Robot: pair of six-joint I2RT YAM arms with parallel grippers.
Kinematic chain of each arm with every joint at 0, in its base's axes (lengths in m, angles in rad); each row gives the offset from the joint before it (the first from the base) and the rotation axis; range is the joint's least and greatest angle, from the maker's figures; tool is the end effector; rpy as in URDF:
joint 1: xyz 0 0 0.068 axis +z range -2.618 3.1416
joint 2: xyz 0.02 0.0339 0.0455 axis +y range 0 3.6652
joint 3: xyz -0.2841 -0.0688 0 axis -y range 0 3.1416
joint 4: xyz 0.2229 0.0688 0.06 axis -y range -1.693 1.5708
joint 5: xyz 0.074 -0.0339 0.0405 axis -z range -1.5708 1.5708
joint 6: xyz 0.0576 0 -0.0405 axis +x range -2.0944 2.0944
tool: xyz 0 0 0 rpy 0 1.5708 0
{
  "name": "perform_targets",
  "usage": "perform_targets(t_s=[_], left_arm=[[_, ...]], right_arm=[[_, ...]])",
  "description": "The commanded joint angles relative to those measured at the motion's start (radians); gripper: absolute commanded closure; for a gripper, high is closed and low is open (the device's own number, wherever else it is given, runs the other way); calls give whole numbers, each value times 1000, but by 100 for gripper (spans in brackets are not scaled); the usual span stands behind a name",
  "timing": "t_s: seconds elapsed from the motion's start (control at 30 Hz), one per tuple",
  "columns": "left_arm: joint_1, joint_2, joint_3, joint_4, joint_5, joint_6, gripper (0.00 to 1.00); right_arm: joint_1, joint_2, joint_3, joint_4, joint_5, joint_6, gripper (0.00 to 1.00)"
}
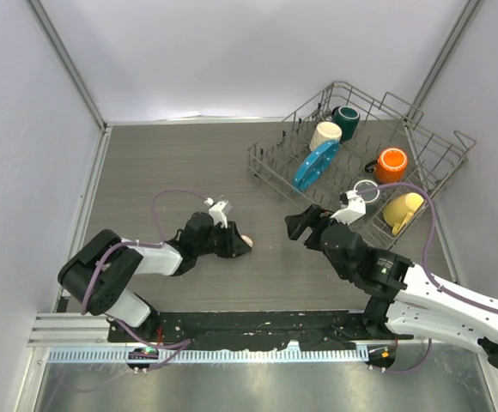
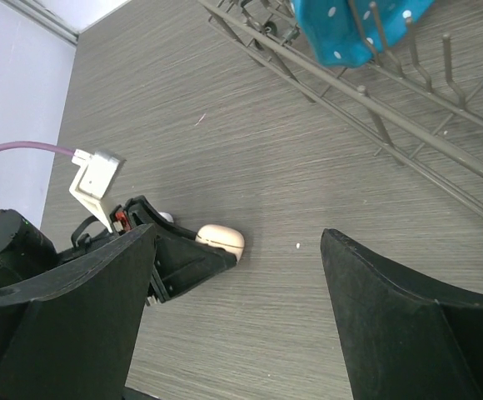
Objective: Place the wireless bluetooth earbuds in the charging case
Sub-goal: Place the charging case at the center of the board, then reset both arms
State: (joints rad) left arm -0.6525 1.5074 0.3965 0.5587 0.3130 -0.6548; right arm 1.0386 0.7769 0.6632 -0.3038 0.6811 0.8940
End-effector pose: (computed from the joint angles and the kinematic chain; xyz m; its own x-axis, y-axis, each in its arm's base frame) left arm 0.1993 -0.1746 0.1564 -0.8093 -0.1108 -0.5769 0.3696 0.6673 -0.6466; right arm 0.1095 0.1145 0.2988 -0.4231 0.4751 -0.7715 -0.0760 0.8299 0.5527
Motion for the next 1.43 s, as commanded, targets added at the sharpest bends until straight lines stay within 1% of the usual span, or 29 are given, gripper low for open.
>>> perform_targets(t_s=[0.0, 0.03, 0.07, 0.17, 0.2, 0.23, 0.3, 0.4, 0.43, 0.5, 0.53, 0.6, 0.7, 0.77, 0.8, 0.83, 0.87, 0.97, 1.03, 1.13, 1.2, 1.27, 1.4], left_arm=[[4, 10, 48, 27, -49, -45, 77], [4, 10, 50, 20, -67, -48, 75], [4, 11, 59, -3, -71, -46, 69], [4, 4, 73, -66, -100, -26, 58], [4, -9, 77, -86, -104, -17, 55], [4, -18, 82, -104, -120, -8, 50], [4, -45, 88, -149, -136, 10, 47], [4, -81, 93, -207, -178, 35, 35], [4, -116, 97, -226, -190, 41, 8], [4, -160, 97, -282, -245, 50, 1], [4, -214, 97, -321, -270, 56, 0], [4, -268, 97, -347, -351, 46, 0], [4, -364, 105, -381, -413, 46, 0], [4, -446, 136, -451, -449, 46, 0], [4, -472, 146, -477, -498, 18, 0], [4, -501, 175, -553, -526, 15, 0], [5, -545, 191, -589, -534, 26, 0], [4, -610, 231, -657, -549, 73, 0], [4, -634, 240, -695, -617, 38, 0], [4, -661, 229, -689, -656, -29, 0], [4, -665, 225, -695, -675, -35, 0], [4, -671, 226, -717, -687, 1, 0], [4, -725, 202, -689, -749, 38, 0]], right_arm=[[1, -30, -16, -15, 58, 25, 14], [0, -30, -17, -18, 61, 26, 14], [1, -33, -17, -20, 63, 26, 14], [1, -33, -19, -24, 69, 19, 14], [1, -33, -17, -29, 69, 20, 14], [1, -33, -17, -32, 74, 19, 14], [1, -37, -19, -34, 72, 22, 14], [0, -47, -25, -34, 78, 25, 15], [1, -51, -25, -37, 80, 25, 14], [3, -57, -27, -49, 90, 26, 14], [1, -60, -27, -50, 92, 26, 14], [0, -68, -31, -57, 103, 14, 14], [-2, -80, -30, -80, 120, 3, 13], [-5, -94, -31, -84, 126, -4, 13], [-5, -99, -31, -86, 132, -16, 13], [-6, -103, -30, -84, 135, -26, 13], [-9, -103, -24, -86, 136, -32, 13], [-12, -100, -1, -89, 140, -70, 13], [-14, -88, 12, -95, 141, -92, 12], [-15, -71, 27, -97, 138, -109, 12], [-15, -61, 42, -95, 132, -118, 12], [-15, -47, 59, -92, 117, -132, 12], [-15, -25, 82, -89, 101, -155, 12]])
